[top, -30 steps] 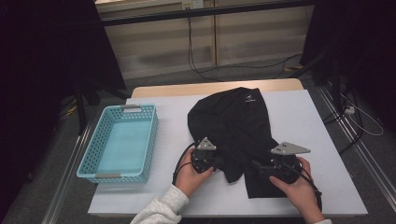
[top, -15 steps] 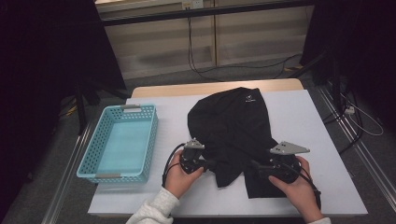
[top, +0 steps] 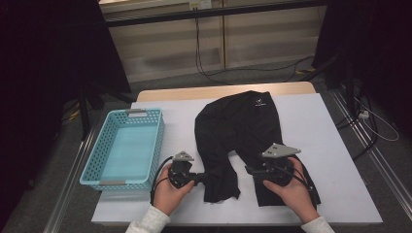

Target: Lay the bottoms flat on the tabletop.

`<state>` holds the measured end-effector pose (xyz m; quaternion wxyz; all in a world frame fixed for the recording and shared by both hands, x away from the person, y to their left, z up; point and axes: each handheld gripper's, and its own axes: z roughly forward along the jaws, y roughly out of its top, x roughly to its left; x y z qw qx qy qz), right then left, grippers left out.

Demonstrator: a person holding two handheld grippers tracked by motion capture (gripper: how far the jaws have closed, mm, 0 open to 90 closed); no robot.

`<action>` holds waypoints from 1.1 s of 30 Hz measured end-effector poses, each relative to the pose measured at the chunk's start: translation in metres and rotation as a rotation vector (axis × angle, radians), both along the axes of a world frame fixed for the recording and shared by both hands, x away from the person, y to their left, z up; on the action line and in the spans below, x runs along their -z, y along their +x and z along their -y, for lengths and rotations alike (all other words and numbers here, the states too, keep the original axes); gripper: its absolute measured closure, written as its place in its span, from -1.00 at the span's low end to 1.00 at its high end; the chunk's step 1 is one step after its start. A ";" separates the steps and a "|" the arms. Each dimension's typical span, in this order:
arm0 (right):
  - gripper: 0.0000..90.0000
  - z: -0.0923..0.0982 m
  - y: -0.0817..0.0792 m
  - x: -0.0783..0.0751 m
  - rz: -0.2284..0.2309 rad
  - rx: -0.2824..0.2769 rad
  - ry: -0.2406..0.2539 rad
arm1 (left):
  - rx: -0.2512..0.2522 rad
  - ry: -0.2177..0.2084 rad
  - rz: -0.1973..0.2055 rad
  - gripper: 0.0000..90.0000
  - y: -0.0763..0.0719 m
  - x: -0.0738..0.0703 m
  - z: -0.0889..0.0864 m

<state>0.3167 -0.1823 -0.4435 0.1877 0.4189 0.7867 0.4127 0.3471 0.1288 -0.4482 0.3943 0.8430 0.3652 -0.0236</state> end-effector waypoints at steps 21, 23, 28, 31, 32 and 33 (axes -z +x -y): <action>0.72 -0.059 0.019 0.020 -0.116 -0.178 -0.054 | -0.050 -0.023 0.017 1.00 -0.007 -0.009 -0.021; 0.93 -0.058 0.018 0.020 -0.125 -0.198 -0.042 | -0.048 -0.022 0.018 1.00 -0.007 -0.011 -0.022; 1.00 -0.059 0.014 0.017 -0.137 -0.240 -0.040 | -0.055 -0.025 0.022 1.00 -0.006 -0.013 -0.023; 1.00 -0.053 0.009 0.011 -0.122 -0.248 -0.039 | -0.058 -0.024 0.019 1.00 -0.006 -0.014 -0.023; 1.00 -0.050 0.007 0.008 -0.118 -0.249 -0.022 | -0.052 -0.020 0.014 1.00 -0.005 -0.013 -0.023; 1.00 -0.047 0.006 0.006 -0.112 -0.247 -0.004 | -0.053 -0.016 0.014 1.00 -0.006 -0.012 -0.022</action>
